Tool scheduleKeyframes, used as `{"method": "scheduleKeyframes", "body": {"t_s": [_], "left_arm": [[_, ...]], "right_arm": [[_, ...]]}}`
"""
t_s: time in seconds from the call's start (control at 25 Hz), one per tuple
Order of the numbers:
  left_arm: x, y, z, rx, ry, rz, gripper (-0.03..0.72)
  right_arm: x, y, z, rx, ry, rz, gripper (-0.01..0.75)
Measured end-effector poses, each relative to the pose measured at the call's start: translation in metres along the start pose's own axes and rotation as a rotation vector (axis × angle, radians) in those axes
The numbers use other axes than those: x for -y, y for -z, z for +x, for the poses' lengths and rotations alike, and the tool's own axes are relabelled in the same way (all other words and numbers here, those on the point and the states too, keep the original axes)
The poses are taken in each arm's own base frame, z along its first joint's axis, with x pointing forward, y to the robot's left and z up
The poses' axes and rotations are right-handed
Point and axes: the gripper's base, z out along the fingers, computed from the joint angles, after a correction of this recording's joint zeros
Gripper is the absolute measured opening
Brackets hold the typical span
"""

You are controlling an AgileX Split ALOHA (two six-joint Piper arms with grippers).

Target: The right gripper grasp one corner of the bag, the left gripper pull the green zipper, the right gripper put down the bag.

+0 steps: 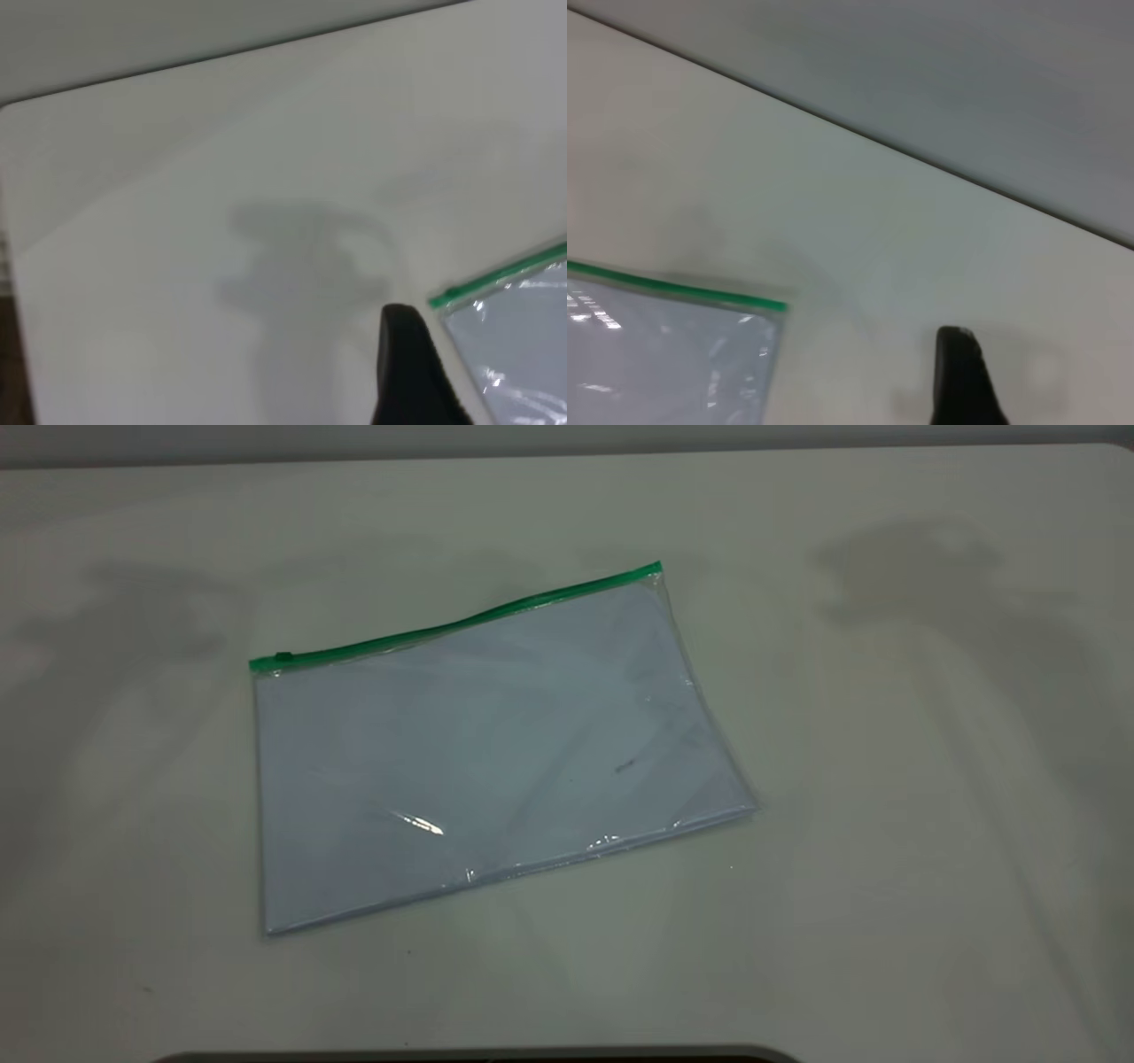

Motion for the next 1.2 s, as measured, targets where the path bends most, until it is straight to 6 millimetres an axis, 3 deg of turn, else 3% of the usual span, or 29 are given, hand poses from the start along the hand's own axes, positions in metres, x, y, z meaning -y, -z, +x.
{"method": "scheduleKeyframes", "body": {"t_s": [0.2,0.44,0.76,0.88,1.2], "left_arm": [[0.003,0.068,0.038,0.067,-0.005,-0.041,0.480],[0.009,0.126,0.082,0.154,0.007,-0.055,0.480],[0.025,0.183,0.158,0.271,0.059,-0.034,0.479],[0.031,0.182,0.188,0.257,0.054,-0.024,0.479],[0.046,0.157,0.271,0.197,0.040,-0.010,0.479]], "right_arm": [[-0.024,0.064,0.010,0.050,-0.004,-0.012,0.501],[-0.053,0.130,0.043,0.085,-0.004,-0.004,0.501],[-0.094,0.186,0.130,0.072,-0.017,-0.017,0.501],[-0.108,0.197,0.168,0.074,-0.024,-0.027,0.501],[-0.127,0.189,0.251,0.018,-0.046,-0.038,0.501]]}}
